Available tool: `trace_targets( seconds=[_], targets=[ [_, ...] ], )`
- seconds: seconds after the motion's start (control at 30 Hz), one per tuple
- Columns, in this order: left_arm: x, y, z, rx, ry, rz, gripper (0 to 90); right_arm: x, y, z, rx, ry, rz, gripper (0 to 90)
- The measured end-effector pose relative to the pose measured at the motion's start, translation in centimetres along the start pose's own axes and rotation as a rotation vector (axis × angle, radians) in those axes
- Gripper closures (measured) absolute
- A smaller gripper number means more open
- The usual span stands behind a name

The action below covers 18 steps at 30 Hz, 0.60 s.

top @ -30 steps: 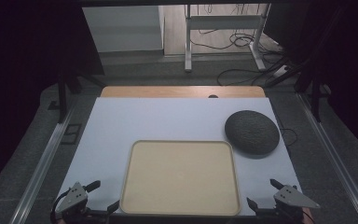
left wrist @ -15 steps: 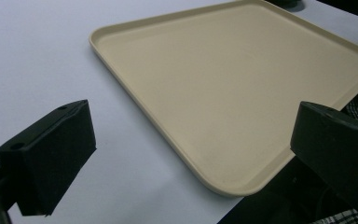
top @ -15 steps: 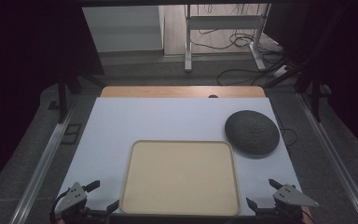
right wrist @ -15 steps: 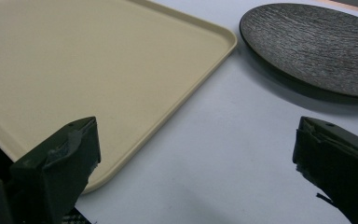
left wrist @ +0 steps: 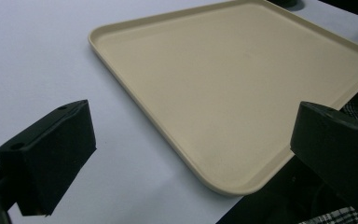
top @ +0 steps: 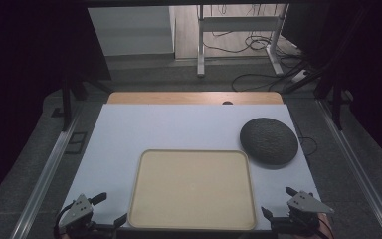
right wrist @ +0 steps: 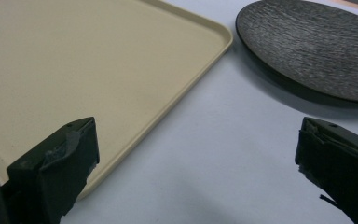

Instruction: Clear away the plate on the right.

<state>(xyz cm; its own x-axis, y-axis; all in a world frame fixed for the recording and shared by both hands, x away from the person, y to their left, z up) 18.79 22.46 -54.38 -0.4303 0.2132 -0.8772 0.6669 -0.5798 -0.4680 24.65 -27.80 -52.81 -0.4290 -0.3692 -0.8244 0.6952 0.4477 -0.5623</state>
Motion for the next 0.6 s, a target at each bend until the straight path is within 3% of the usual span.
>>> trace_targets(
  seconds=[0.37, 0.6],
  targets=[
    [0.0, 0.0, 0.0, -0.002, 0.001, -0.005, 0.0, -0.6, 0.8, 0.3, -0.011, 0.018, -0.001, 0.0],
    [0.0, 0.1, 0.0, 0.000, 0.002, -0.010, 0.0, -1.0, 1.4, 0.4, -0.005, -0.004, -0.011, 0.0]
  ],
)
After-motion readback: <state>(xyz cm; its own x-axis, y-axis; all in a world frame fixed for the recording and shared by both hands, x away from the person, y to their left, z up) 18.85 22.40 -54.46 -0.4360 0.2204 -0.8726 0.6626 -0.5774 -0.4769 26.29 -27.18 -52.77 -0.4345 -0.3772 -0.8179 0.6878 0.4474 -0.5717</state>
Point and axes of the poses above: each handheld gripper's, and its own axes: y roughly forward along the jaws, x roughly out of its underside, z roughly to its right, the point moved 6 cm from there along y, roughly forward along the jaws, and after that the axes turned 3 degrees about y, right-handed, at the moved point
